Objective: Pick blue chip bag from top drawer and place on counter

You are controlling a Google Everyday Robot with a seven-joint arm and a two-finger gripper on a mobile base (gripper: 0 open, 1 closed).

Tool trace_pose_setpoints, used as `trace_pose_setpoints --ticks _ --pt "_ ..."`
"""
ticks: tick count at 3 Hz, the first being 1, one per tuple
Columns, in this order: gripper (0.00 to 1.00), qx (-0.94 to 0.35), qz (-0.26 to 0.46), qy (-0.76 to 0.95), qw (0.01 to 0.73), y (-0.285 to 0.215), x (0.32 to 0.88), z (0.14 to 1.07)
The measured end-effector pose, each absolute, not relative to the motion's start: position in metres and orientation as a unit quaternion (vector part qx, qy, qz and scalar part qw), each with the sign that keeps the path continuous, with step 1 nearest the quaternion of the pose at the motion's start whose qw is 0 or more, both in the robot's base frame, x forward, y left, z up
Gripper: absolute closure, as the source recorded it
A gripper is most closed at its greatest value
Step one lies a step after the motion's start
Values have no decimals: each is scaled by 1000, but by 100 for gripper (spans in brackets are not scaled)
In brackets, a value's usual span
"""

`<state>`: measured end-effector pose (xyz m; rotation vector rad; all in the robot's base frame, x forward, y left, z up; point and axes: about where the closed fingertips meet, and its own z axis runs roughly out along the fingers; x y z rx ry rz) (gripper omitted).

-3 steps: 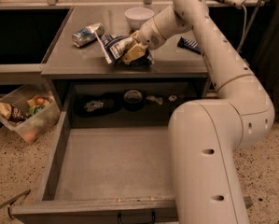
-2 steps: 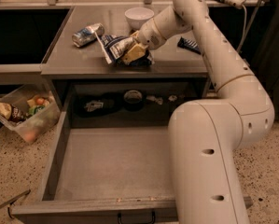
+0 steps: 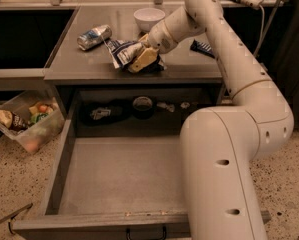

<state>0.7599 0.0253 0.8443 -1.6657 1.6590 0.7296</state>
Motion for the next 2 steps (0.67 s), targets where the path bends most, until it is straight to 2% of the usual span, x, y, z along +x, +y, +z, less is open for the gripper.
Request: trace_pose_setpoints --ticks 1,2 --pt "0 -638 279 635 333 25 760 844" --pt "0 -638 279 635 333 25 760 844"
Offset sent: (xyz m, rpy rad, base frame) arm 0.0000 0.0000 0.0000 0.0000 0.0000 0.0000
